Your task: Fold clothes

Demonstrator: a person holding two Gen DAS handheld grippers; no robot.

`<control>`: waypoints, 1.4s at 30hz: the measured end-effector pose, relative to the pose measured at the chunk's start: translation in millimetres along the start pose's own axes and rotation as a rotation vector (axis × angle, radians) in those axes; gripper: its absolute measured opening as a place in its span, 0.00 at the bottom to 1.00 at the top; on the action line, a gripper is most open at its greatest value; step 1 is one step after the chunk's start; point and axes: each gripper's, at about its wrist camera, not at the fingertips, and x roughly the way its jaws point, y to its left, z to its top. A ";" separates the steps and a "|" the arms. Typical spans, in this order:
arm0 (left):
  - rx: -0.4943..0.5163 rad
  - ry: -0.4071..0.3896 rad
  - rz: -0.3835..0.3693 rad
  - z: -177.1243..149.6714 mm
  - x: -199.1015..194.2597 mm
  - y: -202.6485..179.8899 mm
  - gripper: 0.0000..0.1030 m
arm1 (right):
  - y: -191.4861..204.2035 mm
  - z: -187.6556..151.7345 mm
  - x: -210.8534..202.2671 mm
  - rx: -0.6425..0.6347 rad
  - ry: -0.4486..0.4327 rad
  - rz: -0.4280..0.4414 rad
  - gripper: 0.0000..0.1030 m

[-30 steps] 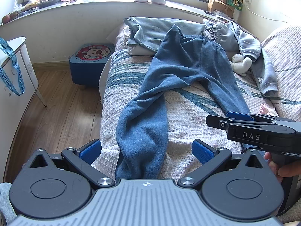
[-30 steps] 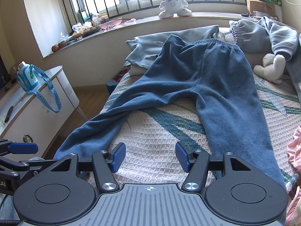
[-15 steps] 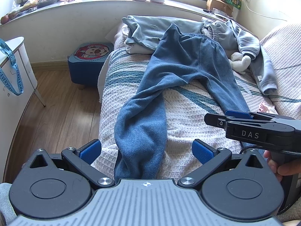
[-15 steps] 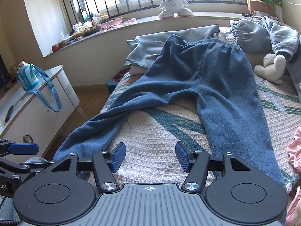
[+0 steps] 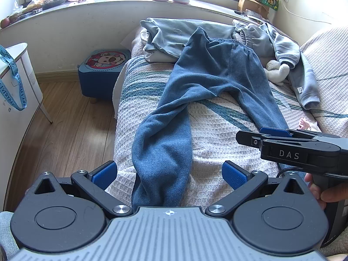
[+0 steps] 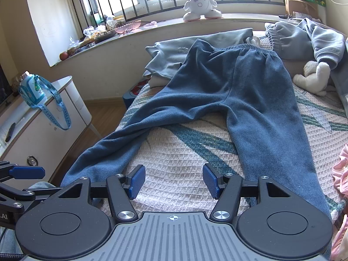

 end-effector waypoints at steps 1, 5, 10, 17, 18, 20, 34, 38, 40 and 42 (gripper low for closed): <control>0.000 -0.001 0.001 -0.3 -0.6 0.4 1.00 | 0.0 0.0 0.0 0.000 0.000 0.000 0.58; 0.002 -0.007 0.006 -1.7 -2.9 1.9 1.00 | 0.1 0.0 -0.1 -0.001 0.000 0.001 0.58; 0.004 -0.014 0.013 -3.4 -5.8 3.8 1.00 | -0.3 -0.2 -1.9 -0.001 -0.005 0.000 0.58; -0.048 -0.037 0.021 -8.6 -16.8 21.4 1.00 | -3.7 0.7 -9.4 0.003 -0.027 -0.012 0.58; -0.057 -0.043 0.021 -9.2 -18.8 24.1 1.00 | -4.4 0.4 -10.1 0.005 -0.028 -0.013 0.58; -0.075 -0.054 0.014 -9.8 -22.2 28.7 1.00 | -5.4 -0.4 -10.8 0.008 -0.026 -0.012 0.58; 0.040 0.001 -0.042 -14.7 -2.0 4.2 0.84 | -1.2 -6.4 -3.3 -0.001 0.000 0.020 0.58; 0.052 0.012 -0.031 -16.2 1.7 2.1 0.78 | 0.1 -7.2 0.0 -0.003 0.009 0.027 0.58; 0.049 0.011 -0.033 -16.3 1.3 2.6 0.76 | 1.0 -7.3 -0.1 -0.007 0.009 0.030 0.58; 0.049 0.006 -0.032 -16.0 0.4 3.2 0.76 | 0.7 -7.2 -0.3 -0.006 0.008 0.028 0.58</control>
